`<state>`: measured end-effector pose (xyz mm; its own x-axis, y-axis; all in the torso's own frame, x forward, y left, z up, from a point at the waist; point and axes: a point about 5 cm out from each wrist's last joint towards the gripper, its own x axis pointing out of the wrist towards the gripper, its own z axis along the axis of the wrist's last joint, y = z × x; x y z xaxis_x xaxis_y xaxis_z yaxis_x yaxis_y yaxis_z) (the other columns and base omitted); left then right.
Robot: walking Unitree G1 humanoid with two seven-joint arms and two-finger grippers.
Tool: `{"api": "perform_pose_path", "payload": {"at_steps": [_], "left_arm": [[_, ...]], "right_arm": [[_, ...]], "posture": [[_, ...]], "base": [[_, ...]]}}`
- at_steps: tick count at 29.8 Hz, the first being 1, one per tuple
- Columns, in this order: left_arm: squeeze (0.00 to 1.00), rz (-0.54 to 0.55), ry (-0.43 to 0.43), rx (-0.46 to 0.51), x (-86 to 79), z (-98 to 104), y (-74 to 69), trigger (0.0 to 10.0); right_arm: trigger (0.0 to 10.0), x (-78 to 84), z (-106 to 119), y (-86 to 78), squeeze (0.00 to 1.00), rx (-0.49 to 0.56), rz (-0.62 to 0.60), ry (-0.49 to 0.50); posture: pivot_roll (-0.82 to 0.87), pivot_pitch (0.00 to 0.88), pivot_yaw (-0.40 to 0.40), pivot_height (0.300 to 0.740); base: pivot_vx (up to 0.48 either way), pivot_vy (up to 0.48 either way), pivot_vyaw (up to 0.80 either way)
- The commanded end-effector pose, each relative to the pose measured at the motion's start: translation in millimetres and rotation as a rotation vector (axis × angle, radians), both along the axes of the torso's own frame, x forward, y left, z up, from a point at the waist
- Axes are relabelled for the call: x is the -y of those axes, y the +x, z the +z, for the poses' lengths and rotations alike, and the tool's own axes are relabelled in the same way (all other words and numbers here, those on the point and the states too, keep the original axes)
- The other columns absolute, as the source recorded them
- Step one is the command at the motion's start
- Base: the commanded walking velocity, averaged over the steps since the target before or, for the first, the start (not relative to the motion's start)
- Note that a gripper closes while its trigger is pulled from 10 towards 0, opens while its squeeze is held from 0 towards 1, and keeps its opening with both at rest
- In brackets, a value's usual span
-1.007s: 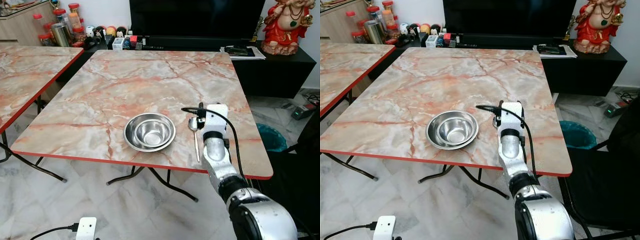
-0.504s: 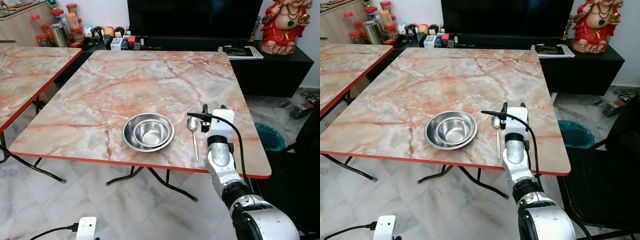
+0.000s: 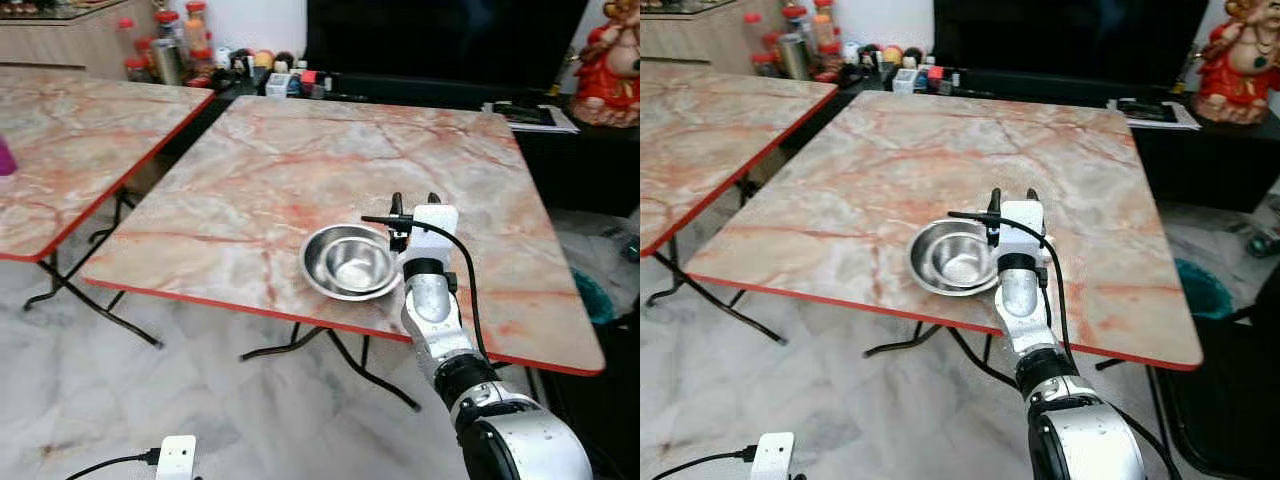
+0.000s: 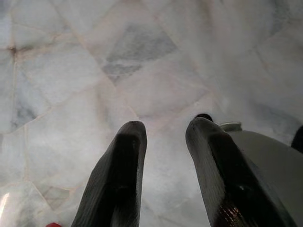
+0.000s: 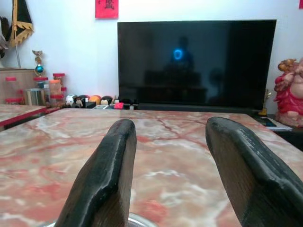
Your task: Setting the table
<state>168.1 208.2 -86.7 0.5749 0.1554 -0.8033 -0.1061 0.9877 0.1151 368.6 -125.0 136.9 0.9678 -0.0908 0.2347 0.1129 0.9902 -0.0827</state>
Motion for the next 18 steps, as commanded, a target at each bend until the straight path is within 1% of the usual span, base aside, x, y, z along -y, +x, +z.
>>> {"api": "perform_pose_path", "payload": {"at_steps": [1,4,5,6,8,10,18], "left_arm": [[0.00,0.013,0.006,-0.003,-2.7,-0.2,-1.6,10.0],[0.00,0.011,0.010,-0.002,-4.4,0.4,-0.9,10.0],[0.00,0.010,0.012,-0.001,-5.0,0.6,-0.6,10.0],[0.00,0.010,0.012,-0.001,-5.0,0.6,-0.6,10.0],[0.00,0.010,0.013,0.000,-6.0,1.0,-0.2,10.0],[0.00,0.011,0.014,0.000,-6.2,1.1,-0.2,10.0],[0.00,0.012,0.014,-0.002,-5.9,0.7,-0.8,10.0]], "right_arm": [[10.0,-3.8,4.4,-0.2,0.00,0.024,0.006,0.016],[10.0,-7.3,0.5,-1.2,0.00,0.003,0.013,0.017],[10.0,-11.8,-1.3,-2.4,0.00,-0.002,0.025,0.021],[10.0,-11.8,-1.3,-2.4,0.00,-0.002,0.025,0.021],[10.0,-18.4,-4.4,-4.7,0.00,-0.010,0.044,0.024],[10.0,-20.6,-6.7,-6.0,0.00,-0.017,0.049,0.027],[10.0,-21.2,-13.3,-8.3,0.00,-0.046,0.061,0.020]], "posture": [[0.05,0.000,0.008,0.740],[0.05,0.000,0.014,0.740],[0.05,0.000,0.014,0.740],[0.05,0.000,0.014,0.740],[0.05,0.000,0.016,0.740],[0.05,0.000,0.016,0.740],[0.05,0.000,0.013,0.740]], "base": [[0.000,0.480,0.00],[0.000,0.480,0.00],[0.000,0.480,0.00],[0.000,0.480,0.00],[0.000,0.480,0.00],[0.000,0.480,0.00],[0.000,0.480,0.00]]}}
